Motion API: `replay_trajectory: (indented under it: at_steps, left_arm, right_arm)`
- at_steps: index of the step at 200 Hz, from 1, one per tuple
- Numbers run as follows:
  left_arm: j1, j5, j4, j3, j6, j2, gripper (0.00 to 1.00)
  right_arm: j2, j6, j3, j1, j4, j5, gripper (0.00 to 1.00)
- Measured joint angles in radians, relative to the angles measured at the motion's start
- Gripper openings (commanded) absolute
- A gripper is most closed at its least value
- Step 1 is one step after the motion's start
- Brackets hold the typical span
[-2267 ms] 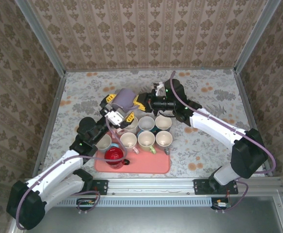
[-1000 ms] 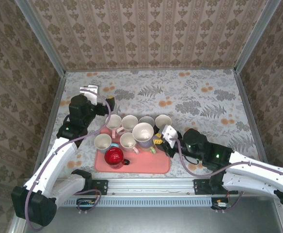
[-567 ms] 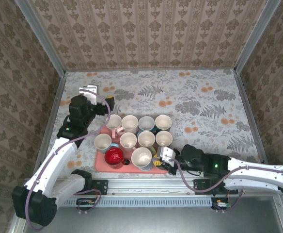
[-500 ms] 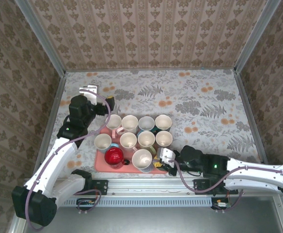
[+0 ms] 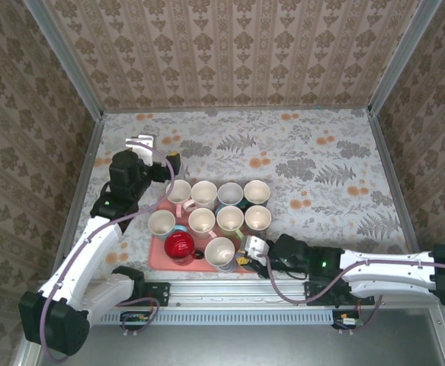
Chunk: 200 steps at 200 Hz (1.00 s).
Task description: Turn the mug right side up
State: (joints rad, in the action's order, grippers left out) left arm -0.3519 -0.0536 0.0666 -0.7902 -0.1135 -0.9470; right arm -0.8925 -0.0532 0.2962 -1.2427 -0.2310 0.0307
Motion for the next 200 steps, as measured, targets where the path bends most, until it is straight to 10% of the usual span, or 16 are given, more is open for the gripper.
replay_trajectory:
  at_steps: [147,200]
  left_arm:
    - [0.0,0.0,-0.007,0.005,0.0,0.0,1.0]
    - [0.0,0.001,-0.007,0.005,0.0,0.0,1.0]
  right_arm:
    - [-0.225,-0.001,-0.023,0.003,-0.224,0.071,0.0]
    - [-0.256,0.014,-0.023,0.01,-0.261,0.071,0.31]
